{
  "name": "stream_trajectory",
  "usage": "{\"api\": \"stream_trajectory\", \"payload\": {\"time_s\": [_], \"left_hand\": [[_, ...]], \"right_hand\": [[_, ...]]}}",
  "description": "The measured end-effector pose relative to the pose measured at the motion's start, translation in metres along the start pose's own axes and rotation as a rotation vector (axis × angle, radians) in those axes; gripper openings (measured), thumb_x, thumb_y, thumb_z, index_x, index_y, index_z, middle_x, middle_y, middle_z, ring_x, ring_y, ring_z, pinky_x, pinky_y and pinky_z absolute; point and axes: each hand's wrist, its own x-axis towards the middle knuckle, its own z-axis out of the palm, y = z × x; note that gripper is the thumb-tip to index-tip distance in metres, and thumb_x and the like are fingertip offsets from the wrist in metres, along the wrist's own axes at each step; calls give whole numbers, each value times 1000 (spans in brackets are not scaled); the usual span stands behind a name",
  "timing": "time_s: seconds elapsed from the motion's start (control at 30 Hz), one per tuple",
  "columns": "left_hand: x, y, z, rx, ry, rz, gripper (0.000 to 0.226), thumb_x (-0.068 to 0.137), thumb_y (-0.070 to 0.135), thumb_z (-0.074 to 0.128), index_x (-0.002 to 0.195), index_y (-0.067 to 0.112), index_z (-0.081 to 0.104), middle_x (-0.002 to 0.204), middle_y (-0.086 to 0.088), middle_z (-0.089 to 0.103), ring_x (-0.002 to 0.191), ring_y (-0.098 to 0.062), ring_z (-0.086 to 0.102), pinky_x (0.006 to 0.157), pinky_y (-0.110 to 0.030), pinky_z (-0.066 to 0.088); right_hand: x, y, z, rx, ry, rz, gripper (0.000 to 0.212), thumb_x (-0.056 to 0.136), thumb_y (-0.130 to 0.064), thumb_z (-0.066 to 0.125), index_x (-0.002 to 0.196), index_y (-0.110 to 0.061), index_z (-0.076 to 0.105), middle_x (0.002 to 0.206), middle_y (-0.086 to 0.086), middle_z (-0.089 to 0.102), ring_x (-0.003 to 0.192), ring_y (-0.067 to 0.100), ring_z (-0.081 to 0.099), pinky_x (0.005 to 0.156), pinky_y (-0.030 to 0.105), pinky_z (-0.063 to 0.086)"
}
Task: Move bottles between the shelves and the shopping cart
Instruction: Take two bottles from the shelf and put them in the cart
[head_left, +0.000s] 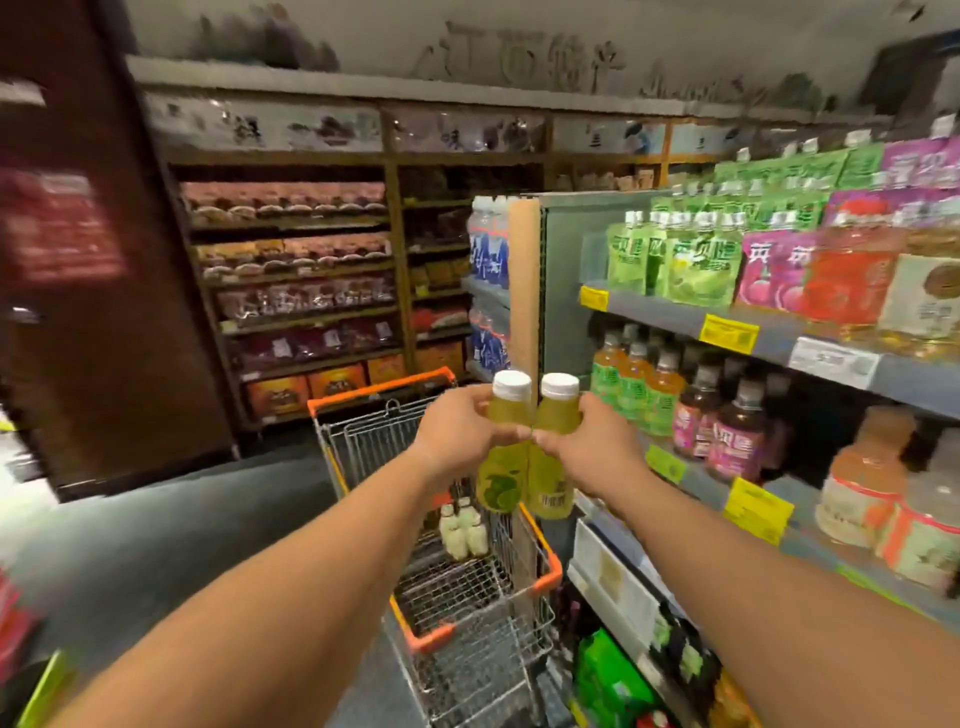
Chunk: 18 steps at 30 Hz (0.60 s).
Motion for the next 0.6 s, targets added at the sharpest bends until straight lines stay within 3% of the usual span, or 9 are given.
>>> {"api": "stream_trajectory", "payload": {"time_s": [0.2, 0.33, 0.47, 0.6], "left_hand": [[62, -88, -20, 57, 132, -180, 42, 68, 33, 88, 107, 28, 73, 89, 12, 76, 84, -6, 70, 84, -32, 56], [101, -143, -26, -14, 193, -324, 41, 71, 27, 87, 109, 24, 71, 100, 2, 75, 90, -23, 71, 85, -52, 56], [141, -198, -36, -8, 252, -412, 47, 70, 30, 87, 113, 27, 71, 103, 9, 74, 98, -13, 69, 94, -42, 54], [179, -259, -45, -18, 262, -469, 45, 71, 29, 87, 113, 28, 71, 101, 11, 73, 95, -10, 69, 91, -40, 56]], "right_hand": [[97, 13, 95, 30, -190, -33, 51, 74, -46, 79, 113, -21, 56, 110, 4, 68, 101, 27, 63, 82, 37, 51], [151, 26, 150, 33, -281, -31, 39, 75, -40, 80, 102, -25, 55, 99, -1, 67, 95, 24, 63, 76, 34, 49], [198, 45, 204, 18, -335, -1, 38, 75, -38, 80, 101, -32, 54, 100, -3, 68, 94, 22, 63, 82, 39, 52], [238, 66, 255, 15, -350, 34, 37, 75, -37, 79, 99, -36, 50, 98, -7, 66, 88, 18, 62, 76, 36, 52]]}}
